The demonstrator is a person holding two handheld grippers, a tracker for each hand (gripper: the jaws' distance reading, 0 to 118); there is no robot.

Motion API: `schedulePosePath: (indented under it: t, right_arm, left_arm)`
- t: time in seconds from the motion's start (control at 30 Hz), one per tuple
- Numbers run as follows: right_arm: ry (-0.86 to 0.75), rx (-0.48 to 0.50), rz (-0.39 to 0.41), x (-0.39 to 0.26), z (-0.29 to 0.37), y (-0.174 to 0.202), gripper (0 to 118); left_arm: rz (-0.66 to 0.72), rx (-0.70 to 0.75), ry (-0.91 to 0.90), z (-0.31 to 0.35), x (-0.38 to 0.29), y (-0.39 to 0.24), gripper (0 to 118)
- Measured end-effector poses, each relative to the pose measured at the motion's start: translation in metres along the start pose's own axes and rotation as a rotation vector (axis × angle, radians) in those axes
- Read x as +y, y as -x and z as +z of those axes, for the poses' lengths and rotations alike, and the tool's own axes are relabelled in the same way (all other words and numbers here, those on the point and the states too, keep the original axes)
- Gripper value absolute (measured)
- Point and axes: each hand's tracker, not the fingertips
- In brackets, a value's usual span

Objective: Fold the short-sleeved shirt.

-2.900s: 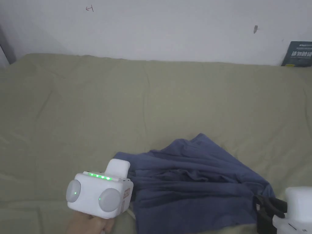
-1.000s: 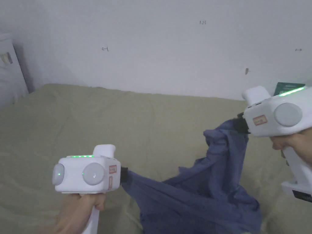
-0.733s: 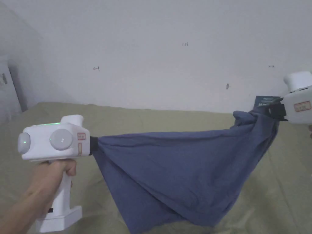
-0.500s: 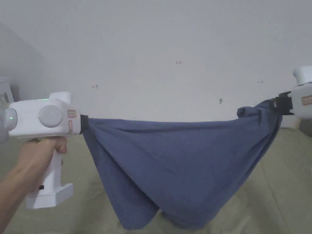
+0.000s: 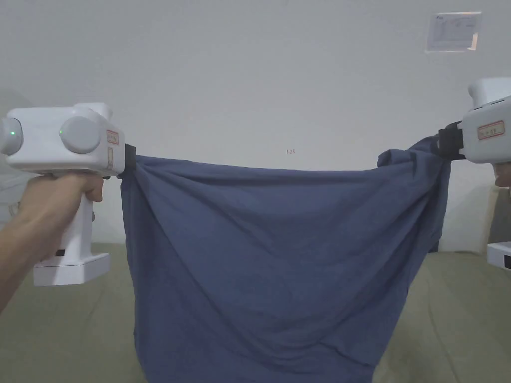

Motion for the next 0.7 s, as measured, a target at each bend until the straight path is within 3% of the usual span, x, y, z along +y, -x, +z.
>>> schedulePosePath:
  t: [0.33,0.7]
  right_arm:
    - [-0.03,-0.063,0.049,0.047,-0.031,0.001,4]
    - [-0.011,-0.144,0.06,0.07,-0.115,-0.02,4]
  left_arm:
    - [-0.003,0.015,-0.005,-0.033,0.033,-0.015,8]
    - [0.011,0.046,-0.025,-0.111,0.07,-0.052,8]
